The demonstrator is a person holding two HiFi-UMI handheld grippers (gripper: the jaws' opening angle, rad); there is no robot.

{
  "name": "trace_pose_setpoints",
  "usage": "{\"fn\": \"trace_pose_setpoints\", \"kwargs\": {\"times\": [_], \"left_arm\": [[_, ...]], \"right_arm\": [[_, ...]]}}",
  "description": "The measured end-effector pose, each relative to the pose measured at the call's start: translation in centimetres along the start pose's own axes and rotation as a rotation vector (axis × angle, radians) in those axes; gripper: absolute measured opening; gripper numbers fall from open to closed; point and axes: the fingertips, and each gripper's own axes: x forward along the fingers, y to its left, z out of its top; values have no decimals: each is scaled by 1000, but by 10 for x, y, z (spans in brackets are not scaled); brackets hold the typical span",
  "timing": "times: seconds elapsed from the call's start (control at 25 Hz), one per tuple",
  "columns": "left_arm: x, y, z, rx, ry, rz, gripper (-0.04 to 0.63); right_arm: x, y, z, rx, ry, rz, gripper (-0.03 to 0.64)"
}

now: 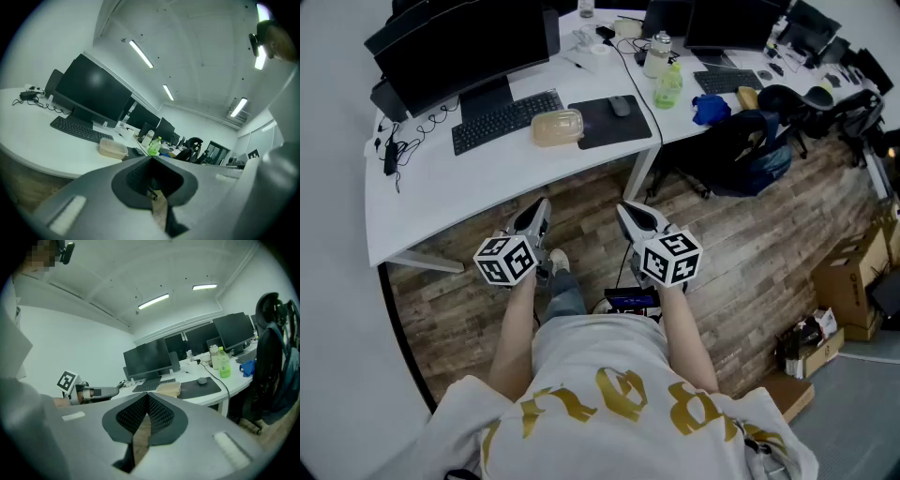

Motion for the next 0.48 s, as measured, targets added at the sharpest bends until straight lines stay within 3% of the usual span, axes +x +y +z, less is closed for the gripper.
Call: {"fn": "trace_pose_setpoints", "kwargs": {"times": [0.2,0.44,0.48], "left_arm": [[-1,-7,-3,-9,-8,11,0],[10,-8,-4,52,-9,58,2],[12,-6,-3,59,-12,71,31]], "right_arm": [[-16,-6,-3,-9,3,-11,28],[-23,-27,-2,48,-6,-24,29],[-21,-30,-1,65,-10,-18,34]]}}
